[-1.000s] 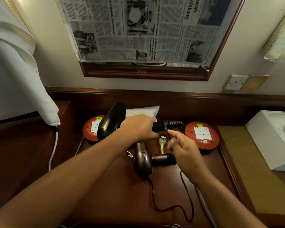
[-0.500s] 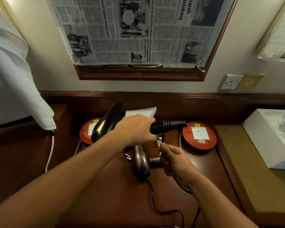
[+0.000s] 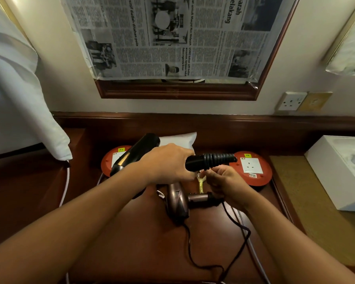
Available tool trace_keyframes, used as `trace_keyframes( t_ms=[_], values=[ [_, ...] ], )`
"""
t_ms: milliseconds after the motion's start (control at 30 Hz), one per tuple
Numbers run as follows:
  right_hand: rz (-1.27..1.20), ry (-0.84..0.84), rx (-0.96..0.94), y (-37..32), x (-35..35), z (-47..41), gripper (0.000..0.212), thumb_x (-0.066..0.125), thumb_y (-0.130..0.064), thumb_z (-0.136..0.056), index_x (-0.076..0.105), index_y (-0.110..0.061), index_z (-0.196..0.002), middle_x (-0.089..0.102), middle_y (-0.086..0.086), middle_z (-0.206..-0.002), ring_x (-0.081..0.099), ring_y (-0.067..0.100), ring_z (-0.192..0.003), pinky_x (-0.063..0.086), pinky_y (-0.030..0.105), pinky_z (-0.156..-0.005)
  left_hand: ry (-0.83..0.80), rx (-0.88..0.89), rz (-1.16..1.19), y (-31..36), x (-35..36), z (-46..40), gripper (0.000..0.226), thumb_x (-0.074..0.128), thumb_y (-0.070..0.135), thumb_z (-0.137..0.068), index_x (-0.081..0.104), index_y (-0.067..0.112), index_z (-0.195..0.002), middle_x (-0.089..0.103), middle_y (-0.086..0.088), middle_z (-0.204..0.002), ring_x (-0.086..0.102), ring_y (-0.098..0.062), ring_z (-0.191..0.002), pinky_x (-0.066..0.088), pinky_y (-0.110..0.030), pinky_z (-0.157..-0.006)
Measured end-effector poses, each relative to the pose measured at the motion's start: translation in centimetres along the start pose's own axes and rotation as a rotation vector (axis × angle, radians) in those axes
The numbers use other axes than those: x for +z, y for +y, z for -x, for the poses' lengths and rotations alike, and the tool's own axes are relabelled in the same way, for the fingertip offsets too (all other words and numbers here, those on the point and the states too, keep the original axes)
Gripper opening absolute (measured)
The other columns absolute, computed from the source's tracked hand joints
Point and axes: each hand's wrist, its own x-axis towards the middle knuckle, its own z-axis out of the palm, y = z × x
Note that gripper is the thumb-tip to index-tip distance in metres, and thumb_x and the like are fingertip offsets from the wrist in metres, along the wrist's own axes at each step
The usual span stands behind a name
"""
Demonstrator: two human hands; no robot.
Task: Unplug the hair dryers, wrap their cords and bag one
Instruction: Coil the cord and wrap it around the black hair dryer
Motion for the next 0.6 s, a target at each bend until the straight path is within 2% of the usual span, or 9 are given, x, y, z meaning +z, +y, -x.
trace_keyframes(
  t_ms=[100,200,267,333,400,500,600],
  values=[
    [0.064,-0.026,0.107,-1.2,-1.4,0.0,0.011,0.055,-0.008,-0.091,0.060,-0.006,-0.081,0.036,-0.001,-0.056,0.030,0.010,-0.047,0.024,0.024,-0.047,-0.024,0.018,-0.021,0.3,0.1,0.1,0.019,0.062,0.049,-0.080,0.052,0.033,-0.087,0.060,0.008,-0.080,0.056,-0.009,-0.069,0.040,-0.024,-0.056],
    [0.265,-0.160,0.114,-3.2,-3.0,-0.2,0.030,0.048,0.005,-0.088,0.067,-0.014,-0.075,0.048,0.001,-0.058,0.037,0.011,-0.048,0.029,0.022,-0.046,-0.043,0.045,-0.103,1.0,0.6,0.4,0.023,0.060,0.047,-0.080,0.056,0.030,-0.094,0.060,0.006,-0.082,0.057,-0.012,-0.073,0.050,-0.030,-0.063],
    [0.403,-0.179,0.152,-4.5,-3.4,-0.5,0.026,0.050,0.001,-0.090,0.070,-0.011,-0.079,0.059,0.007,-0.068,0.047,0.013,-0.050,0.038,0.021,-0.045,-0.053,0.068,-0.169,1.4,0.9,0.6,0.024,0.059,0.045,-0.082,0.056,0.027,-0.098,0.056,0.006,-0.076,0.054,-0.011,-0.069,0.051,-0.031,-0.065],
    [0.507,-0.174,0.145,-5.7,-3.3,-0.9,0.014,0.058,-0.006,-0.089,0.071,-0.005,-0.086,0.066,0.010,-0.079,0.060,0.017,-0.064,0.051,0.025,-0.059,-0.051,0.097,-0.240,1.7,1.2,0.6,0.023,0.057,0.044,-0.084,0.054,0.025,-0.097,0.044,0.010,-0.067,0.044,-0.008,-0.061,0.046,-0.029,-0.062],
    [0.625,-0.154,0.111,-6.2,-2.8,-1.1,0.011,0.062,-0.011,-0.089,0.071,-0.007,-0.086,0.069,0.006,-0.081,0.064,0.017,-0.076,0.053,0.028,-0.073,-0.050,0.111,-0.282,1.8,1.5,0.5,0.023,0.057,0.044,-0.085,0.053,0.026,-0.098,0.035,0.012,-0.064,0.035,-0.007,-0.057,0.040,-0.028,-0.061],
    [0.909,-0.068,-0.003,-6.0,-1.3,-0.6,0.015,0.059,-0.017,-0.091,0.069,-0.018,-0.080,0.067,-0.001,-0.081,0.063,0.013,-0.078,0.049,0.024,-0.070,-0.078,0.093,-0.289,1.5,2.0,0.3,0.024,0.058,0.045,-0.084,0.054,0.027,-0.099,0.035,0.011,-0.066,0.036,-0.006,-0.057,0.041,-0.029,-0.060],
    [0.995,-0.004,-0.094,-5.3,-0.4,0.2,0.017,0.055,-0.017,-0.094,0.068,-0.012,-0.084,0.065,0.002,-0.082,0.060,0.014,-0.077,0.046,0.019,-0.065,-0.118,0.075,-0.293,1.4,2.6,0.2,0.027,0.059,0.047,-0.084,0.054,0.026,-0.102,0.038,0.009,-0.068,0.049,-0.013,-0.066,0.052,-0.033,-0.065]
  ],
)
